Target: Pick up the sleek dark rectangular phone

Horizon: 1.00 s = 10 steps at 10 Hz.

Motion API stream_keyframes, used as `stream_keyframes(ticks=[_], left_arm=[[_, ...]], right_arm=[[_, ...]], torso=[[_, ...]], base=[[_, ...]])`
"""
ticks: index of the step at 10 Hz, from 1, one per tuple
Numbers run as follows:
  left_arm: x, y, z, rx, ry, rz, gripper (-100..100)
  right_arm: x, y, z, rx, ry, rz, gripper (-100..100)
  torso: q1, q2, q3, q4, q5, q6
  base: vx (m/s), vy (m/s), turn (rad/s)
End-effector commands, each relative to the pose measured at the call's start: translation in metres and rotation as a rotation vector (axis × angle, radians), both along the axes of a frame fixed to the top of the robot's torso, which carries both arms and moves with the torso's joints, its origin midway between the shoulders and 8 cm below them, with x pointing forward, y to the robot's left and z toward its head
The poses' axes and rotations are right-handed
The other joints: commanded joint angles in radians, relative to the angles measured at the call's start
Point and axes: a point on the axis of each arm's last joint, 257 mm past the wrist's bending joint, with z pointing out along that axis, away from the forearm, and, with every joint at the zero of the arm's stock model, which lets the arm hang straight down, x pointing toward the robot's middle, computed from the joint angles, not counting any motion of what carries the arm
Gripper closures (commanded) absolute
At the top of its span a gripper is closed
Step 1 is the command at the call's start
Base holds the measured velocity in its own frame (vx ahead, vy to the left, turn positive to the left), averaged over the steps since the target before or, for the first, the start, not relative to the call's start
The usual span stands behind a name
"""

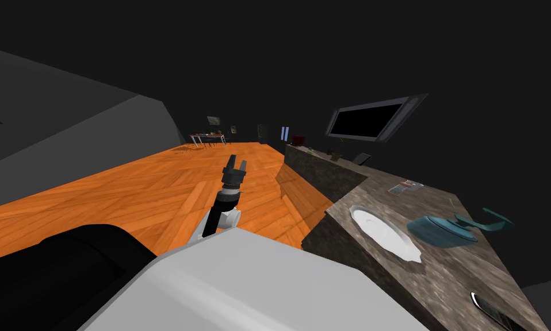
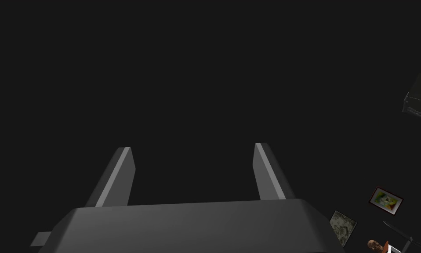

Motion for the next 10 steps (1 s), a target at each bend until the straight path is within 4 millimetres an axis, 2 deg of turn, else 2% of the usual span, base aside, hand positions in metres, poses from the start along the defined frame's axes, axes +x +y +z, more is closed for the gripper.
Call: stream_keyframes(ticks=[1,3,6,8,10], left_arm=[[0.0,0.0,0.0,0.0,0.0,0.0,0],[0.0,0.0,0.0,0.0,0.0,0.0,0],[0.0,0.0,0.0,0.0,0.0,0.0,0],[0.0,0.0,0.0,0.0,0.0,0.0,0],[0.0,0.0,0.0,0.0,0.0,0.0,0]], right_arm=[[-0.015,-0.011,0.005,-0.02,0.032,-0.027,-100],[-0.02,-0.016,0.007,-0.03,0.035,-0.043,-100],[-0.043,-0.026,0.009,-0.049,0.075,-0.087,-100],[-0.043,-0.027,0.01,-0.051,0.076,-0.09,-100],[-0.061,-0.029,0.006,-0.054,0.107,-0.122,-100]], torso=[[0.0,0.0,0.0,0.0,0.0,0.0],[-0.007,-0.003,-0.002,-0.001,-0.002,0.001],[-0.001,-0.002,-0.001,-0.001,-0.001,0.001],[-0.002,-0.002,-0.001,-0.001,-0.001,0.001],[0.001,0.0,0.0,0.0,0.0,0.0]], base=[[0.062,-0.186,0.328],[0.074,-0.148,0.049],[0.064,-0.109,0.133],[0.033,-0.094,0.03],[0.045,-0.1,0.14]])
